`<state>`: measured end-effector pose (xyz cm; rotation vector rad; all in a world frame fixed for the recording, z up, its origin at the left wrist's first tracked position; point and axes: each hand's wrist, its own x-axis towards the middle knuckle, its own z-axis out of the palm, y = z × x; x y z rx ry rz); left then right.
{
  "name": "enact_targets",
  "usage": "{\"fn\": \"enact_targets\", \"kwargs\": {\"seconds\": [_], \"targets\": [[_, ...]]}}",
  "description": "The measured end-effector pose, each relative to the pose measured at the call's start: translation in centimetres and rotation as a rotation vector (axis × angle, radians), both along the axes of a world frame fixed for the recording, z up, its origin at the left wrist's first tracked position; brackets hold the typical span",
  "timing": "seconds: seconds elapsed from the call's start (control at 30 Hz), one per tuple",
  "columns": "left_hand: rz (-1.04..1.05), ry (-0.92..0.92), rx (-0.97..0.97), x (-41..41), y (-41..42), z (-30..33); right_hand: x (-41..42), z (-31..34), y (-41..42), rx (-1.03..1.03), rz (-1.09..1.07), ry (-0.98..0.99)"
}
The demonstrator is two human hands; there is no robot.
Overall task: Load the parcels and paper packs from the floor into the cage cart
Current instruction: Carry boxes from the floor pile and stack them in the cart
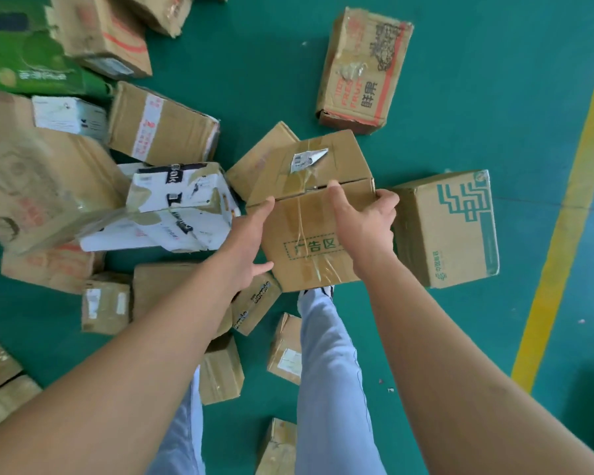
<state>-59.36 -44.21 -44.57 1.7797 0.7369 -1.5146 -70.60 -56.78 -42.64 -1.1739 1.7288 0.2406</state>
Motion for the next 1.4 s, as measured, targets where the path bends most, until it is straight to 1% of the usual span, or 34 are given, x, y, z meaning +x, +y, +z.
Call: {"fn": "enact_targets", "kwargs": {"seconds": [0.03,0.1,0.17,0.27,0.33,0.47,0.57,0.7,0.87,0.93,1.07,1.17,1.3,1.4], "targets": [[0.011,0.013,-0.018,0.2,0.7,1.2,0.5,1.2,0.3,-0.024,0.018,0.015],[0.069,0.002,-0.044,1.4,3.8,5.0,2.6,5.2,2.1,-0.070,0.119,0.034],[0.122,-0.027,-0.080,3.0,8.1,9.9,5.5,10.7,5.3,-0.098,0.239,0.036],[0.208,-0.053,-0.113,4.2,12.4,15.7,8.6,16.4,8.7,-0.128,0.293,0.017],[0.281,-0.093,-0.148,5.3,16.4,20.1,10.8,20.7,12.4,-0.166,0.348,-0.025],[0.416,-0.162,-0.176,6.6,23.2,26.7,13.4,27.1,18.2,-0.181,0.433,-0.106],[0.483,-0.211,-0.142,6.7,27.8,31.0,15.0,31.0,21.9,-0.147,0.527,-0.155],[0.654,-0.295,-0.108,6.2,33.1,36.0,17.2,36.1,27.4,-0.115,0.688,-0.263],[0.847,-0.310,-0.057,4.7,39.4,39.4,19.2,40.2,33.7,-0.060,0.880,-0.309],[0.910,-0.315,-0.056,4.1,42.5,40.4,20.0,41.6,36.9,-0.092,0.967,-0.320],[1.008,-0.369,-0.067,3.4,50.3,42.1,21.0,43.8,46.0,-0.068,1.104,-0.361],[1.053,-0.417,-0.067,3.5,57.2,43.0,21.8,44.4,53.1,-0.036,1.140,-0.405],[1.113,-0.470,-0.044,4.5,68.1,44.3,23.4,44.7,63.6,0.002,1.213,-0.393],[1.125,-0.514,-0.019,5.9,74.9,46.3,24.6,45.6,70.5,0.067,1.147,-0.372]]}}
